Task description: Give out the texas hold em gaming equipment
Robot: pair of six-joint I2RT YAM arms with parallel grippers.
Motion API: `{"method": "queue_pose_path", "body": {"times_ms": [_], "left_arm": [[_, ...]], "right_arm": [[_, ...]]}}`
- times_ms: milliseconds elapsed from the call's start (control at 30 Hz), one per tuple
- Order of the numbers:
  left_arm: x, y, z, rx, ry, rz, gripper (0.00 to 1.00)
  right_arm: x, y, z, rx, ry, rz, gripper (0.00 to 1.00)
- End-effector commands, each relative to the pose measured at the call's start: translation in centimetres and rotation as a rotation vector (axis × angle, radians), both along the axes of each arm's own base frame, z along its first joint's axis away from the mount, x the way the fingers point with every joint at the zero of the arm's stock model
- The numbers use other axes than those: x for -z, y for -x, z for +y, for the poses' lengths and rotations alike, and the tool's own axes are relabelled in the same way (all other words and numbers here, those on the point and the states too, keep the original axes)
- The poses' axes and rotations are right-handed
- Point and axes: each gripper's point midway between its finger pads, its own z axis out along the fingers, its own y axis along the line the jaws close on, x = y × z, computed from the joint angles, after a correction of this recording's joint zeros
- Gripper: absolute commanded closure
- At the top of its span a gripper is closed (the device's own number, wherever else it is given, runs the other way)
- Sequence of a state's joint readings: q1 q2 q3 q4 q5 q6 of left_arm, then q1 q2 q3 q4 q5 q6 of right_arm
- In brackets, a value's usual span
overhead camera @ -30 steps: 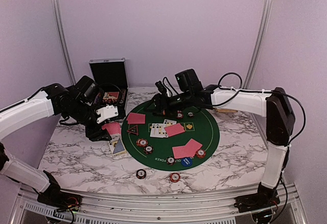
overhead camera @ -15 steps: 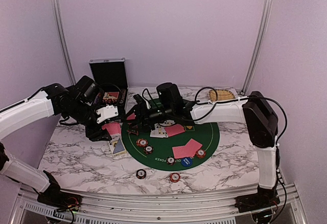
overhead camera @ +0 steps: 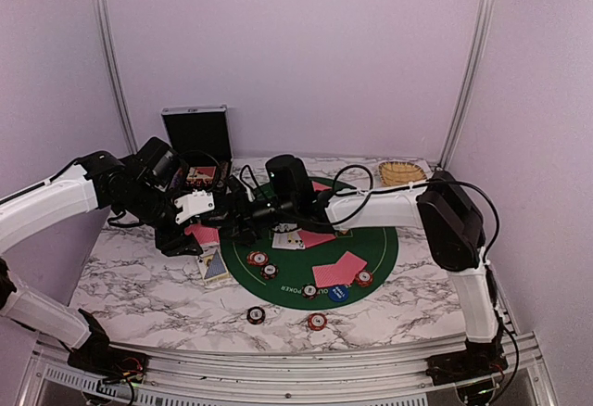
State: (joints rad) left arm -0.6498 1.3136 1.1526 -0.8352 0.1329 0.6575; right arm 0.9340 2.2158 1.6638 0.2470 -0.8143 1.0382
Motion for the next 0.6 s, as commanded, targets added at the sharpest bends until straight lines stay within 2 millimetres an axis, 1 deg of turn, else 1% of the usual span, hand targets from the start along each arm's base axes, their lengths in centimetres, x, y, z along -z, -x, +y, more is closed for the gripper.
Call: {"method": "queue_pose_path", "body": {"times_ms": [0,200,333,433,567], "left_arm": [[-1.3,-0.1,-0.5,0.008,0.040,-0.021,1.00],[-1.4,-0.1,-0.5,0.007,0.040,-0.026,1.00],[-1.3,-0.1,-0.5,0.008,0.038,-0.023,1.00],[-1.3,-0.1,-0.4,0.007,0.039,-0.024,1.00],[-1.4,-0.2,-0.5,0.010,0.041,-0.027,1.00]], "right_arm": [[-1.5,0.9,1.6,-0.040,-0.044,-0.016,0.25],[-0.7,1.7,2.2,-0.068,-0.040,0.003,0.25],[-0.6,2.2,2.3,-0.087,-0.049,0.015,0.28],[-0.4,2.4,2.4,-0.094,-0.045,0.022,0.29],[0.5,2.3,2.4,-0.095,-0.030,0.035,0.31]]}}
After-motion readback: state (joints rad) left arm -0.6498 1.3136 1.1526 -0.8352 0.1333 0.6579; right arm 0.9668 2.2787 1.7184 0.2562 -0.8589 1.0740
